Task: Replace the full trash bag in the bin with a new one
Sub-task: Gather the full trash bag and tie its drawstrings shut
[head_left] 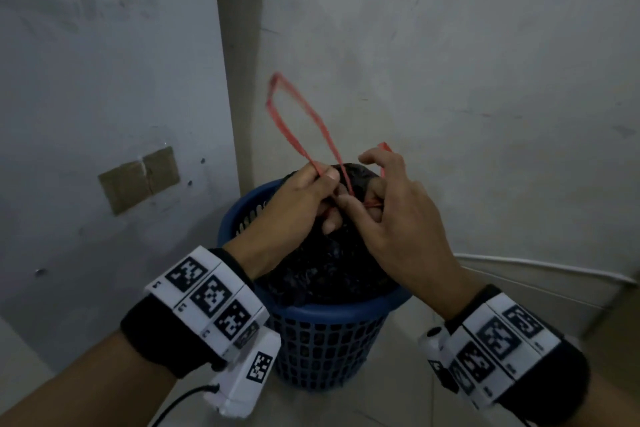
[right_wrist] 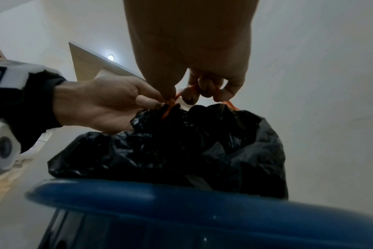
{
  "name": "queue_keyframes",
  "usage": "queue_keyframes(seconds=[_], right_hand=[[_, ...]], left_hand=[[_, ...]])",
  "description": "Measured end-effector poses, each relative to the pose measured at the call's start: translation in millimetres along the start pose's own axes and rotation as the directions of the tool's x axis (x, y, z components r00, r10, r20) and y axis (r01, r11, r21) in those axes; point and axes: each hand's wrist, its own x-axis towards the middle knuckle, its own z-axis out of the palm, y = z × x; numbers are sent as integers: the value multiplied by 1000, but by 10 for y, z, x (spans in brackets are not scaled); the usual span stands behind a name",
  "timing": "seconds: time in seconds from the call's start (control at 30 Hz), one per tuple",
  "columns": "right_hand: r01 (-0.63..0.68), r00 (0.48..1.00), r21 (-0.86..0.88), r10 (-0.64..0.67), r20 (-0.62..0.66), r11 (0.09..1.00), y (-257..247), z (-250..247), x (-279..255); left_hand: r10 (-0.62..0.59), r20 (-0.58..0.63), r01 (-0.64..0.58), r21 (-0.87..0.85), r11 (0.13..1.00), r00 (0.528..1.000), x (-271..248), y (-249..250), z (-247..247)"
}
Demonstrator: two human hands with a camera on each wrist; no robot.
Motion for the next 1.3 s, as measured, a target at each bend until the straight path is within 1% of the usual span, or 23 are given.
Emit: queue_keyframes(seconds=[0.03,0.07,0.1,0.13,0.17,0.2,0.27,0.33,0.4,0.47,0.53,0.6,0.63,0.7,0.77,0.83,0.97,1.0,1.07,1.13,1.2,1.27,1.3], right_hand=[[13,1000,-8,-12,21,1000,-7,-4,-8],[24,999,-10,-24,45,1000,-12,-9,-16],[29,998,-1,-29,61,1000,-7,-7,-23],[26,998,14,-26,65,1000,1,-1,-31],[14,998,23,-15,57,1000,3,3,-35],[-4,999,20,3,44,1000,-3,7,-41],[-26,999,-11,26,29,1000,-16,15,-52],[-5,1000,-73,7,26,997,-20,17,-60],[20,1000,-117,-17,25,993,-30,22,-62],[2,1000,-86,-1,18,996,-49,31,-57],[-76,997,-10,76,8,997,-45,44,-56],[-212,977,109,213,3,971,-12,59,-39],[-283,958,195,288,3,939,9,68,-29],[-392,910,389,414,28,834,27,91,-11],[-439,876,529,478,71,726,9,117,-21],[-447,863,592,497,89,670,-22,141,-51],[-363,898,626,438,39,690,-69,155,-104],[-352,903,628,428,33,694,-69,159,-113],[-356,901,630,433,34,691,-66,184,-124],[-398,874,641,484,47,657,-67,231,-133],[-462,833,639,548,76,615,-85,269,-120],[-522,805,626,577,136,580,-115,263,-83],[-548,800,604,574,176,579,-116,246,-50]], left_hand=[[-5,24,4,19,1000,1000,-3,-3,-14],[-5,69,0,78,997,998,-15,-3,-20],[6,113,-24,153,988,994,-34,-4,-15],[24,130,-52,216,975,991,-55,-6,-7],[45,112,-72,247,966,993,-68,-1,6],[73,65,-87,251,964,995,-71,5,19],[130,-53,-115,226,967,990,-55,37,34],[168,-127,-145,172,974,978,-32,69,34],[185,-122,-165,156,974,975,-47,84,45],[172,-97,-156,156,975,980,-73,73,53],[123,-125,-111,99,989,984,-67,60,40],[75,-142,-71,37,997,987,-55,34,9],[73,-134,-67,48,997,988,-59,14,-1],[125,-102,-106,175,979,987,-82,-39,-10],[219,-95,-169,371,913,971,-108,-86,-10],[335,-96,-236,530,814,938,-113,-121,-23],[527,-68,-320,727,608,847,-141,-163,-37],[556,-53,-330,756,565,830,-151,-185,-35],[587,-30,-337,794,506,809,-167,-217,-10],[603,-9,-341,818,463,798,-180,-235,36],[612,8,-347,830,438,791,-192,-245,77],[621,25,-361,832,422,784,-197,-245,78],[627,42,-371,836,404,778,-198,-248,62]])
